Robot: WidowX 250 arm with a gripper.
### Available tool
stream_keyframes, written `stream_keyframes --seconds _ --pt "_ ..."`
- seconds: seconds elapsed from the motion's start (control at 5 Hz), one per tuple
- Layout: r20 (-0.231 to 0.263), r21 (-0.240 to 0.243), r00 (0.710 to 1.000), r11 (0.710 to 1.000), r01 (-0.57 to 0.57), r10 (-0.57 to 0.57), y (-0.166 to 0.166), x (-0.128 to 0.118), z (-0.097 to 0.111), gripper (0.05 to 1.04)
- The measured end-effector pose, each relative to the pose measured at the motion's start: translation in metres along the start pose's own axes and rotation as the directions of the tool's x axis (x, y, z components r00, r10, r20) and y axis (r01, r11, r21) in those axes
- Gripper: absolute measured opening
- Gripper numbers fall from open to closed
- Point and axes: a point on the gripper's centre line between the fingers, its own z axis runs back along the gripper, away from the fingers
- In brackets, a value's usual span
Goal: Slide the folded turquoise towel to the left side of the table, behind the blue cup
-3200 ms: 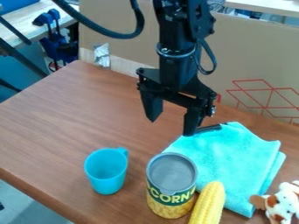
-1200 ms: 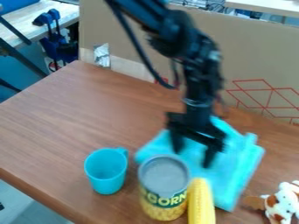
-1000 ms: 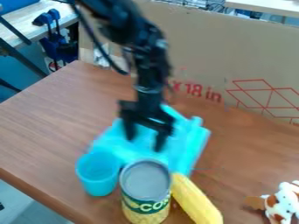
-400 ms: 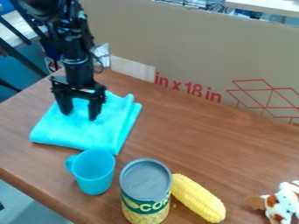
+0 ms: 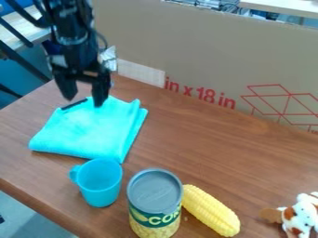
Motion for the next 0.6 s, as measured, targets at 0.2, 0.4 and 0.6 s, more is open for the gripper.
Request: stream_keyframes --seconds 0.2,0.4,0.6 --pt "0.102 -0.001 0.987 0.993 0.121 -0.121 -0.031 0.001 0.03 1.001" --pt "0.08 -0.053 0.964 0.965 0.257 -0.252 -0.069 -0.006 0.036 1.001" --pt "-0.031 -0.096 0.909 0.907 0.41 -0.415 -0.115 -0.017 0.017 1.001"
